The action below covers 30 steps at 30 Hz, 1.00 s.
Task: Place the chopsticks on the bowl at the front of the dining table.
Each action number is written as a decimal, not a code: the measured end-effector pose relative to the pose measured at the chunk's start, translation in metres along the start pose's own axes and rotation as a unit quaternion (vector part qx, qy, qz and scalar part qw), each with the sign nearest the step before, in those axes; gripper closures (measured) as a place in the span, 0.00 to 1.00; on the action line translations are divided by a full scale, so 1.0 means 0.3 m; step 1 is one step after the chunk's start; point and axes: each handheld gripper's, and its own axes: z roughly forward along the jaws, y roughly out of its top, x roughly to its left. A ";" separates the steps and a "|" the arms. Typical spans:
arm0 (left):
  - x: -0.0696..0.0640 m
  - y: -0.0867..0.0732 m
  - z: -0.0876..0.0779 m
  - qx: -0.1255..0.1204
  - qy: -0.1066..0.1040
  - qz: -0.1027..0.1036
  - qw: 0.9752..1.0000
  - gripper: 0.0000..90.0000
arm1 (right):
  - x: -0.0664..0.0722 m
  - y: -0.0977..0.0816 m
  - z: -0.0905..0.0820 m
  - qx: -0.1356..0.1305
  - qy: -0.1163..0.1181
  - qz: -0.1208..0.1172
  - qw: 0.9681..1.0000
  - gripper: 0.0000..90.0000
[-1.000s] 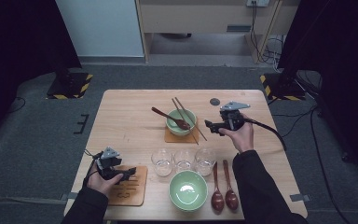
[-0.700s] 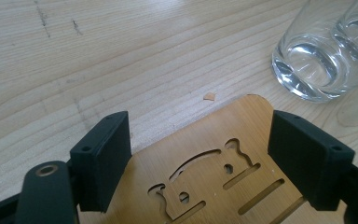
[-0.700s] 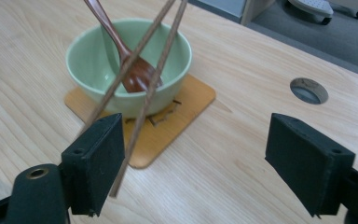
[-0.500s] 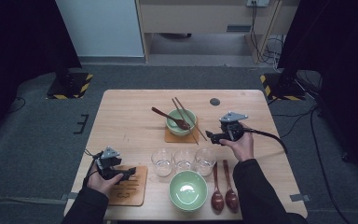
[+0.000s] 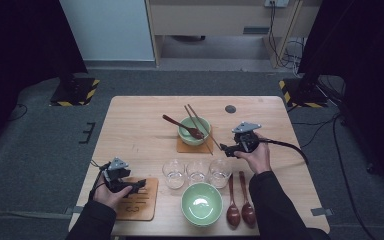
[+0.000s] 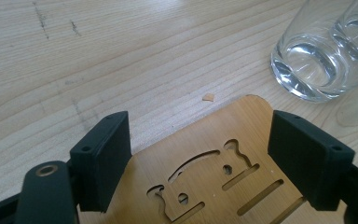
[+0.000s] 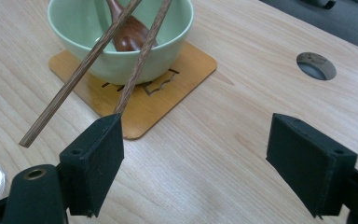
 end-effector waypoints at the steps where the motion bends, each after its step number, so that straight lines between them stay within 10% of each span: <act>1: -0.001 0.000 0.000 0.001 0.000 0.001 1.000 0.23 | 0.001 0.000 0.001 0.001 0.001 -0.001 1.000 0.21; 30: 0.000 0.002 0.001 0.000 0.000 0.002 1.000 0.23 | 0.042 -0.002 0.029 -0.011 0.045 0.029 0.998 0.21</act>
